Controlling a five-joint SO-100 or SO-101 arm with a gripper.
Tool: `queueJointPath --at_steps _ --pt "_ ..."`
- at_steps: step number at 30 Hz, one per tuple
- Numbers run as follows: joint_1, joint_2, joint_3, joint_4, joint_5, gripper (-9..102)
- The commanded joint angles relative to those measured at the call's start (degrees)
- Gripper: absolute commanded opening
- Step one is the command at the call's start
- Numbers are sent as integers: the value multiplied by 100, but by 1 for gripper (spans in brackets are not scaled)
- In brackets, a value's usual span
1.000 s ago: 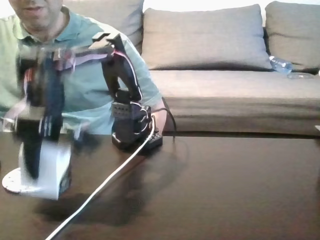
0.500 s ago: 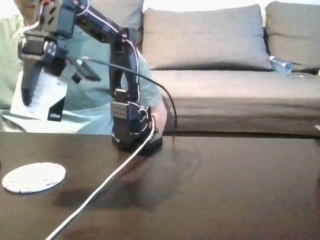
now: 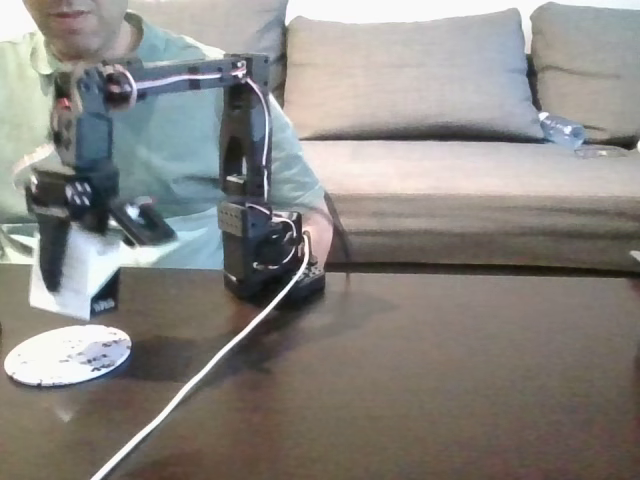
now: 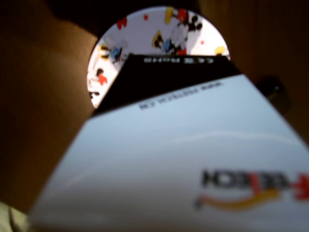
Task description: Grasp a servo box and put it on the zirlivani.
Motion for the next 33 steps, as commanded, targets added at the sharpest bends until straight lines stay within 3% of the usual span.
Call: queueJointPath --at_steps 1,26,33 --pt "53 255 272 -334 -9 14" --pt "44 -738 571 -1248 167 15" --pt "44 -650 562 -1169 149 28"
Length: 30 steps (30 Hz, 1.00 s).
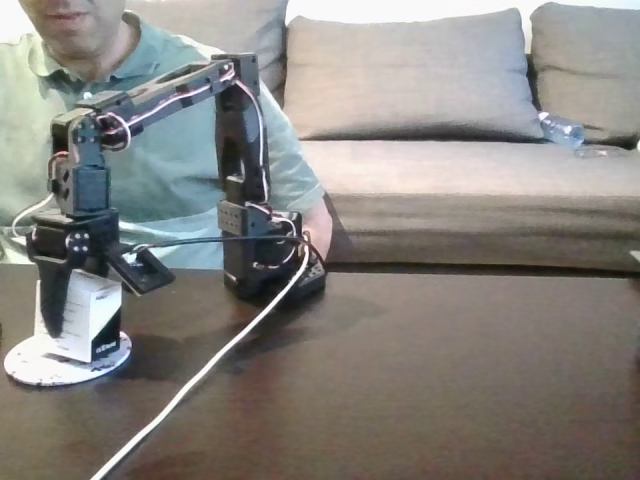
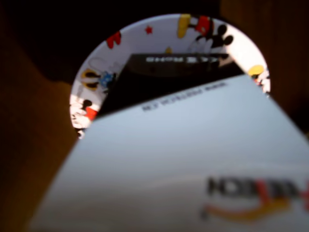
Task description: Grasp a servo box and put it on the zirlivani.
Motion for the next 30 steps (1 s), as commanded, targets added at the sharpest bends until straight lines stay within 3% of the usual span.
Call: queueJointPath --at_steps 1,9,30 --pt "9 88 -70 -18 0 30" --pt "-53 105 -193 237 0 37" --pt "-668 114 -3621 3401 299 38"
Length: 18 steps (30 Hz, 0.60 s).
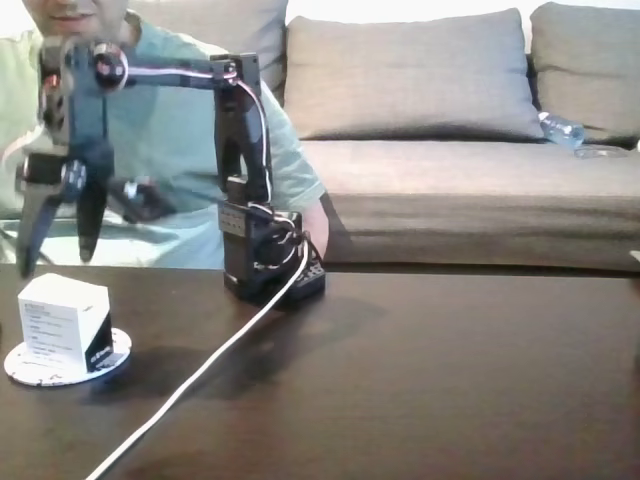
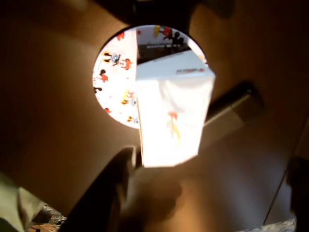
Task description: Grasp a servo box and put it on the zirlivani.
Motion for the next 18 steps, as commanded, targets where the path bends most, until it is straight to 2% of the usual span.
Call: queueJointPath --at_steps 1,6,12,15,18 --pt "-202 176 -747 448 105 38" --pt "-853 809 -949 510 668 22" --pt "-2461 1951 -949 519 1046 1" --pt "-3208 2795 -870 431 1187 0" --pt "-3472 3718 -185 -185 1441 0"
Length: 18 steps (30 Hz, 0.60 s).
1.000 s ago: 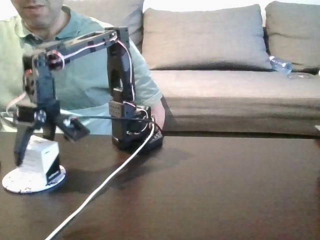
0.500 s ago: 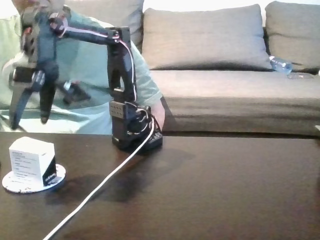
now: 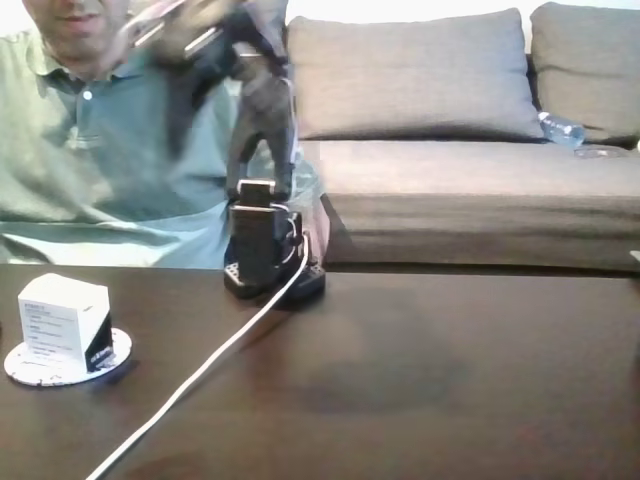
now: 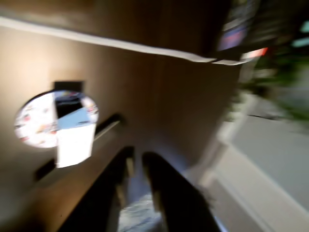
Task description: Grasp a servo box and put it on the zirlivani.
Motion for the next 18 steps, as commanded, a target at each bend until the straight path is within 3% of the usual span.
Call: queueJointPath --at_steps 1,11,18 --pt "-246 1160 817 -721 114 0" --pt "-290 4395 6425 -3973 -580 1" --pt "-387 4509 8631 -5089 -141 0"
